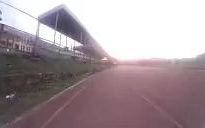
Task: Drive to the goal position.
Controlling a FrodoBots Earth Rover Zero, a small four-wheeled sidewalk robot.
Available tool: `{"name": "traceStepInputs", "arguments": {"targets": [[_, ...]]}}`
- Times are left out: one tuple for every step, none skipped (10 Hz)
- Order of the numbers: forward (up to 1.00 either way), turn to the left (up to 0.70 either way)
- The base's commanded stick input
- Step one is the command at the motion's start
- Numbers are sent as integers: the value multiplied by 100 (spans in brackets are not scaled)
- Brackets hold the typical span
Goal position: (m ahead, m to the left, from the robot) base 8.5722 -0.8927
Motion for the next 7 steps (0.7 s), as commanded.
{"name": "traceStepInputs", "arguments": {"targets": [[70,0],[70,0],[70,0],[70,0],[70,0],[70,0],[70,0]]}}
